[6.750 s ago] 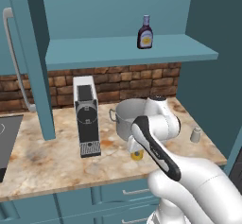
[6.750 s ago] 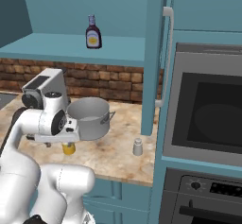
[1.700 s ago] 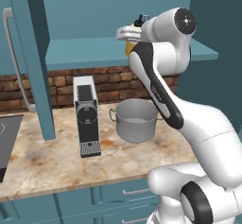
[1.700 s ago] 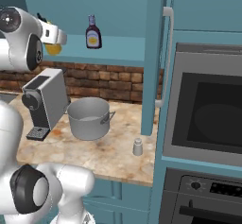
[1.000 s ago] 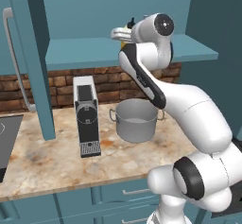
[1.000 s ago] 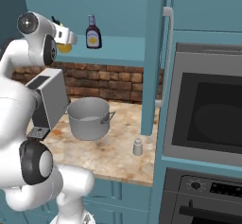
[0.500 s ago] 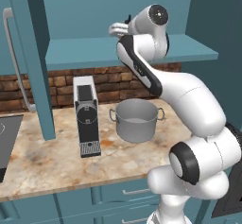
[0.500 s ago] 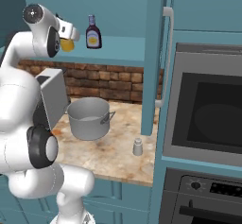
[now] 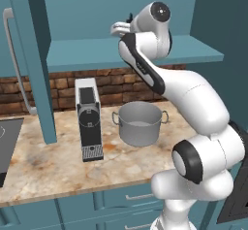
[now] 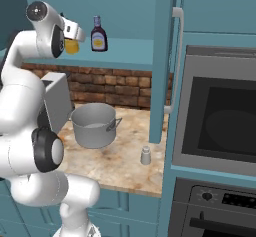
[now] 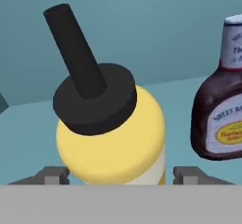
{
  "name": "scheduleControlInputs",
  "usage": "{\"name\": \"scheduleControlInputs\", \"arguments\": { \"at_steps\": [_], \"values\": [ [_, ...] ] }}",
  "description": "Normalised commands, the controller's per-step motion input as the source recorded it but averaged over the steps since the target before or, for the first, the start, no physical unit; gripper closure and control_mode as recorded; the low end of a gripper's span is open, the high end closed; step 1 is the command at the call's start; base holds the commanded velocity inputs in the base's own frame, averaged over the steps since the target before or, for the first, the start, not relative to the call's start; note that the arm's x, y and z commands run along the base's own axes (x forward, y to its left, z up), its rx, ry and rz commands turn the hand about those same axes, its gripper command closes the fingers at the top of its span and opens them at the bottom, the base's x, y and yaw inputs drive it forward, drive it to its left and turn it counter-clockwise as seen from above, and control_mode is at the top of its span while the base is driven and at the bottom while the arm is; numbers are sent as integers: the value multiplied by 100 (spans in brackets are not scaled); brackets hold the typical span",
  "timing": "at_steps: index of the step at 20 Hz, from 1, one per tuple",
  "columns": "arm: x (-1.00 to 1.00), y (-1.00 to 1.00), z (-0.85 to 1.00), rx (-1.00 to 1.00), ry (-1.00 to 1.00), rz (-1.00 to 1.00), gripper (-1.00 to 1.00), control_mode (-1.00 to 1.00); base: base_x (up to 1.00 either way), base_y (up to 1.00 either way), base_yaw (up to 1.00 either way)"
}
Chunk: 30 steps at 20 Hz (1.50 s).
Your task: There are various items on the counter. Only move the condiments/shakers into the cabinet.
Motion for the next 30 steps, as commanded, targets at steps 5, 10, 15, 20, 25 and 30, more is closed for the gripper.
{"name": "scheduleControlInputs", "arguments": {
  "at_steps": [5, 10, 15, 20, 25, 30],
  "values": [
    [8, 0, -12, -2, -7, 0, -100, -100, 0, 0, 0],
    [-8, 0, -2, -1, -9, 0, -100, -100, 0, 0, 0],
    [-96, -3, 0, 0, -9, 0, -100, -100, 0, 0, 0],
    [-100, -26, -22, 1, 5, -3, -100, -100, 0, 0, 0],
    [-100, -32, -60, 0, 28, -6, -100, -100, 0, 0, 0],
    [-100, -31, -67, 0, 29, -5, -100, -100, 0, 0, 0]
  ]
}}
